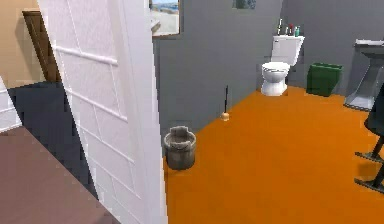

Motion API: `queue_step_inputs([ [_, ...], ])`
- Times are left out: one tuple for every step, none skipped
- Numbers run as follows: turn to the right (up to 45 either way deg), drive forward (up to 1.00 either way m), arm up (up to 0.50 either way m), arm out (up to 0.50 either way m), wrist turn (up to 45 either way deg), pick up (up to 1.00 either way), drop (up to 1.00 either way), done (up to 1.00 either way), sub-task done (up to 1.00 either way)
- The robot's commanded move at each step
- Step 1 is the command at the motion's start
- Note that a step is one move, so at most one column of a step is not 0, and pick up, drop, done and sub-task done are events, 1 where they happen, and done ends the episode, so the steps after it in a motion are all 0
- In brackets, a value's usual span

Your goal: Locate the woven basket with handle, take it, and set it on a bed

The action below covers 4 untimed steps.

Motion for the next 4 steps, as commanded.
queue_step_inputs([
  [-45.0, 0.0, 0.0, 0.0, 0.0, 0.0, 0.0, 0.0, 0.0],
  [-39.0, 0.0, 0.0, 0.0, 0.0, 0.0, 0.0, 0.0, 0.0],
  [0.0, 0.4, 0.0, 0.0, 0.0, 0.0, 0.0, 0.0, 0.0],
  [36.0, 0.0, 0.0, 0.0, 0.0, 0.0, 0.0, 0.0, 0.0],
])
